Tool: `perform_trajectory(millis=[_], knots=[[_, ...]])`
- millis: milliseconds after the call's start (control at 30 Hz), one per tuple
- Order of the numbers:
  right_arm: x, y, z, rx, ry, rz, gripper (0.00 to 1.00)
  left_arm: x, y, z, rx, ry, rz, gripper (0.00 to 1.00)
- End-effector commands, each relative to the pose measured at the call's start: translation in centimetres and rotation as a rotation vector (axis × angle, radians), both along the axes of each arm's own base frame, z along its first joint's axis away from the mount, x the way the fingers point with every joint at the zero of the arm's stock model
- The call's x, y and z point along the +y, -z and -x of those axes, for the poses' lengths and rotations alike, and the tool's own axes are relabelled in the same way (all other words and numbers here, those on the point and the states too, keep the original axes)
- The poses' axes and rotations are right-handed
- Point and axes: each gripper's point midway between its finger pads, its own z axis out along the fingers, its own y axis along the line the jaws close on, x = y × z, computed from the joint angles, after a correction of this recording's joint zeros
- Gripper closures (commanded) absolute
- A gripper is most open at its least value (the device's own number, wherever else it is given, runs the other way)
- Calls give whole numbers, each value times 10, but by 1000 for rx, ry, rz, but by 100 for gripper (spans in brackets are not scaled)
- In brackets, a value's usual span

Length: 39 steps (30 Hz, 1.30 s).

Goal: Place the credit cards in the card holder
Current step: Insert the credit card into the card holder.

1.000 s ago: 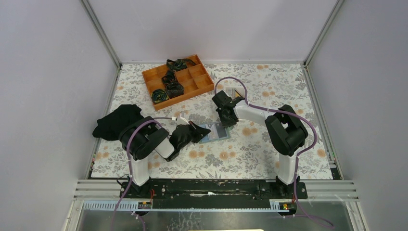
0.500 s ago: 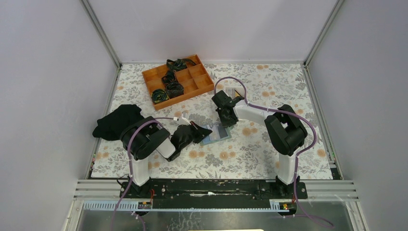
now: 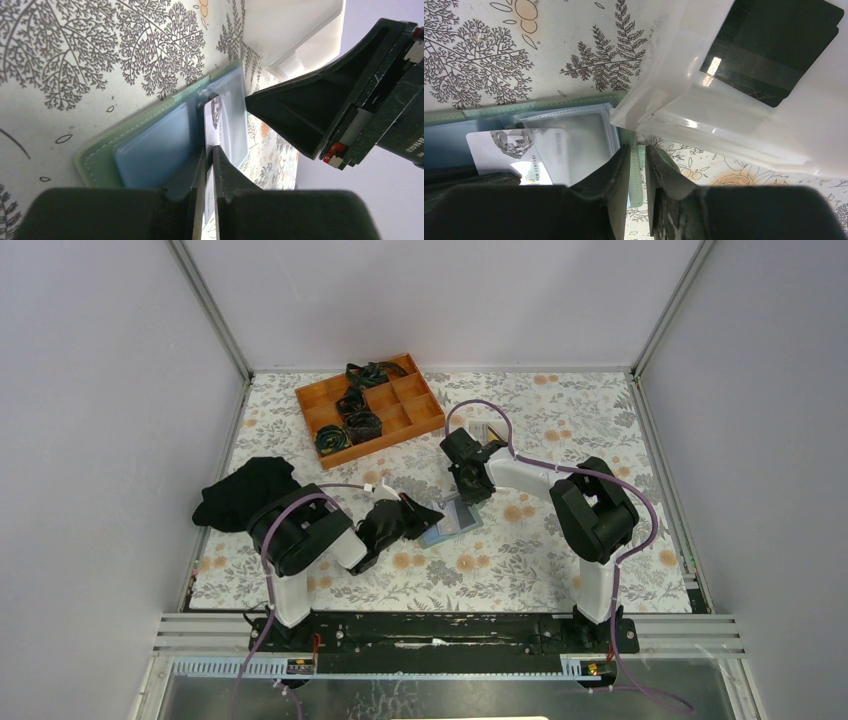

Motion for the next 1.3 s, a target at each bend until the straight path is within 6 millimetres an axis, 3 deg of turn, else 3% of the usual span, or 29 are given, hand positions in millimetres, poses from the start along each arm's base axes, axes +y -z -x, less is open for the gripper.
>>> perform_trajectory(millis=[0, 200, 367, 633, 867, 1267], knots=[[2, 22, 16, 87, -17, 10, 75, 15, 34, 18, 77, 12, -144, 85], [1, 22, 17, 87, -17, 11, 75, 25, 35, 19, 102, -39, -148, 86], [2, 22, 18, 87, -18, 9, 75, 23, 34, 17, 124, -66, -109, 100], [2, 25, 21, 93, -22, 11, 75, 20, 35, 8, 171, -140, -51, 100], [4, 25, 21, 93, -17, 9, 75, 32, 39, 14, 187, -227, -88, 100], [8, 28, 30, 111, -25, 7, 75, 31, 41, 16, 176, -280, -100, 100]])
